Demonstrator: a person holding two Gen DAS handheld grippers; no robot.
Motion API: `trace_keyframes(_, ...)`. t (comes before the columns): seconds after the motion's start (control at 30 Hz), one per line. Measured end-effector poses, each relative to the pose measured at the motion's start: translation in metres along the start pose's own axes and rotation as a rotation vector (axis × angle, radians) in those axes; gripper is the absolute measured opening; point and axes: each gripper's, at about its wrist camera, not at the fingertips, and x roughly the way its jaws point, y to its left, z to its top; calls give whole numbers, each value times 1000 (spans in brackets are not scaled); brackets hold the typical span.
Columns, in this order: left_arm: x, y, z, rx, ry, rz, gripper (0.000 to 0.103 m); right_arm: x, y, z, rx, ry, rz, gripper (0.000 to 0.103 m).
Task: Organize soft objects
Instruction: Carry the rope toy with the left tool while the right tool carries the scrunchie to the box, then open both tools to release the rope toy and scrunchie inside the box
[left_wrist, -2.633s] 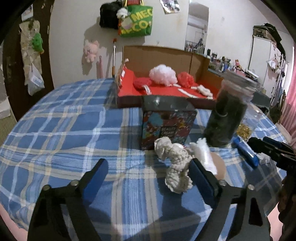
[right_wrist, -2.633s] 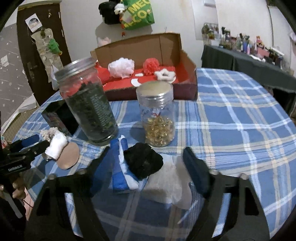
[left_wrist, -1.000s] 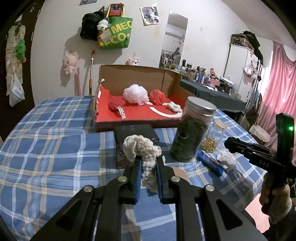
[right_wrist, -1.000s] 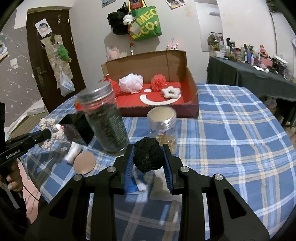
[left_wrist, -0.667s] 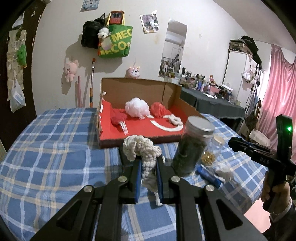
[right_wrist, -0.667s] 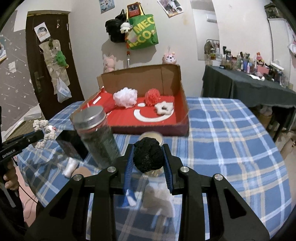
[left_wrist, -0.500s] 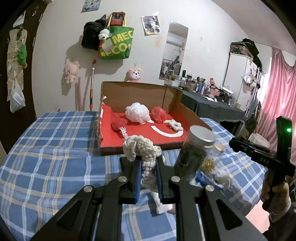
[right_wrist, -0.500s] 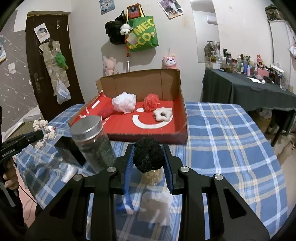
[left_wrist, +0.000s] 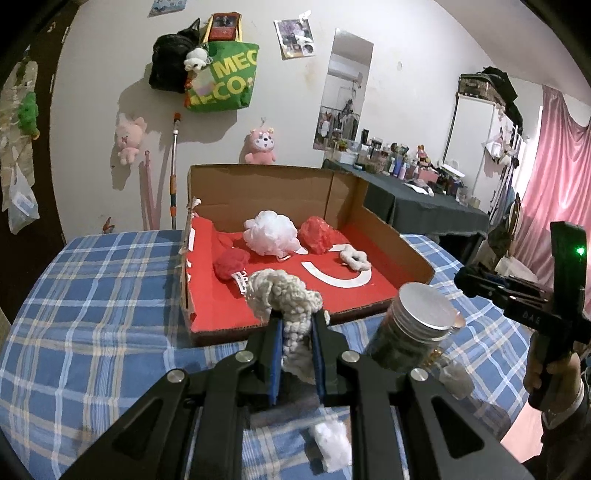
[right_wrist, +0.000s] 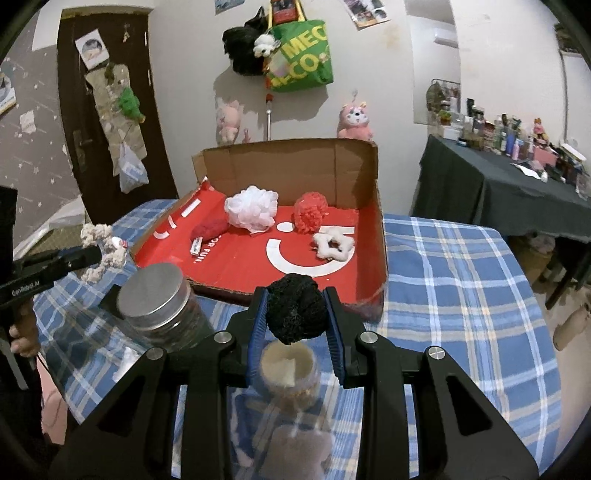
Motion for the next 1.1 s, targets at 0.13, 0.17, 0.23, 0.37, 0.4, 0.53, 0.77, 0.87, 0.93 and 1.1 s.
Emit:
trace_keyframes(0.13, 18, 7, 10, 8, 44, -2, 15, 22, -5, 10, -21, 53, 9, 28)
trace_keyframes(0.17, 23, 8, 12, 12, 54, 1, 15, 28, -7, 13, -27, 68, 11, 28)
trace_keyframes(0.23, 33, 12, 16, 19, 80, 3, 15, 40, -8, 17, -48, 94, 11, 28)
trace_keyframes(0.37, 60, 21, 24, 23, 147, 2, 15, 66, -12, 29, -86, 159, 8, 28)
trace_keyframes(0.4, 67, 24, 26, 22, 165, -1, 15, 74, -12, 31, -97, 180, 7, 28)
trace_keyframes(0.53, 92, 33, 31, 16, 230, -7, 15, 105, -14, 39, -134, 273, 6, 28)
trace_keyframes(0.77, 133, 43, 38, 45, 340, 11, 15, 150, -15, 45, -179, 410, -12, 28)
trace_keyframes(0.87, 149, 46, 40, 57, 374, 29, 15, 166, -17, 45, -182, 462, -25, 28)
trace_keyframes(0.93, 156, 48, 42, 55, 393, 29, 15, 174, -17, 44, -185, 491, -34, 28)
trace_keyframes(1.1, 174, 53, 43, 58, 451, 44, 16, 180, -15, 41, -212, 518, -59, 28)
